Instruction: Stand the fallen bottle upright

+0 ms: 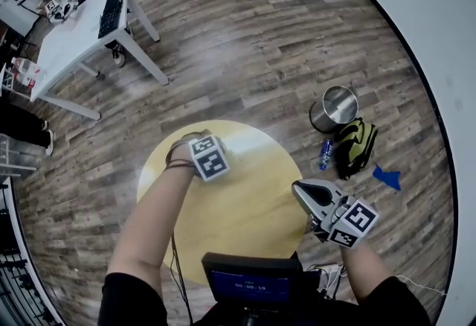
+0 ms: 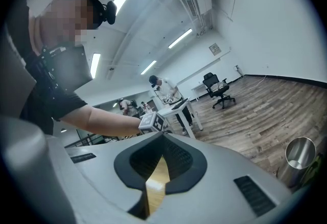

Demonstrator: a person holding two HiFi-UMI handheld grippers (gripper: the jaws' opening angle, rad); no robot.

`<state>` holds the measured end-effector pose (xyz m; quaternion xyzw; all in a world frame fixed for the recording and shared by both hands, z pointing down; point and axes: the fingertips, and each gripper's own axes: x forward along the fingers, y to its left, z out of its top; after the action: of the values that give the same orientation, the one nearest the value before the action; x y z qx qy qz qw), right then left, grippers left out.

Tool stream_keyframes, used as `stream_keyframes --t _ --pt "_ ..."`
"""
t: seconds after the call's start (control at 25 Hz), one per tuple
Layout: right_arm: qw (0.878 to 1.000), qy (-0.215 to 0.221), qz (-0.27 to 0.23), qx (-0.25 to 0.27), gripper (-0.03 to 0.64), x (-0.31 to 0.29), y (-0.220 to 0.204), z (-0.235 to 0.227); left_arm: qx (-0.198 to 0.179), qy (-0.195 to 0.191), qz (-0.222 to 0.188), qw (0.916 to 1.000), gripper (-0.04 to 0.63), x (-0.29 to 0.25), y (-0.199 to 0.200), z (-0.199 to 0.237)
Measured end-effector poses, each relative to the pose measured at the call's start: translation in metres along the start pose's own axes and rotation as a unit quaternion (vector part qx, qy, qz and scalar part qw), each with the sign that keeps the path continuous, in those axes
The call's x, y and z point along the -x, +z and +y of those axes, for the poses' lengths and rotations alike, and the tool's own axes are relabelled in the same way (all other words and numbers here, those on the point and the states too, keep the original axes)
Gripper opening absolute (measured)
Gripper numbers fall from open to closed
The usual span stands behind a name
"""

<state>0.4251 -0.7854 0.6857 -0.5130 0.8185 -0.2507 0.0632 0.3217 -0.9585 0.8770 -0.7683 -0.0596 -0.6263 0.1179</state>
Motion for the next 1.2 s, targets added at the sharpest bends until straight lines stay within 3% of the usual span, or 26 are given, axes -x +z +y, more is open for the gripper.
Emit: stream_keyframes --t 0.24,0.44,0.72,1.0,1.2 --pt "1.000 0.002 0.001 0.002 -0.008 -0.005 -0.003 0.007 0.036 0.034 -0.074 0.9961 0.119 0.034 0.000 0.008" --pt "1.000 0.009 0.004 0.005 -0.008 -0.016 -0.001 0.019 0.075 0.050 -0.126 0.9879 0.120 0.062 -0.018 0.014" --pt "1.000 0.019 0.007 0.012 -0.008 -0.030 -0.001 0.032 0.138 0.064 -0.201 0.9676 0.120 0.088 -0.042 0.018" --pt "0.999 0.026 0.010 0.016 -0.008 -0.038 -0.002 0.050 0.171 0.074 -0.231 0.9549 0.120 0.099 -0.066 0.012" --pt "0.999 0.029 0.012 0.021 -0.008 -0.044 -0.005 0.055 0.202 0.092 -0.284 0.9327 0.120 0.101 -0.072 0.012"
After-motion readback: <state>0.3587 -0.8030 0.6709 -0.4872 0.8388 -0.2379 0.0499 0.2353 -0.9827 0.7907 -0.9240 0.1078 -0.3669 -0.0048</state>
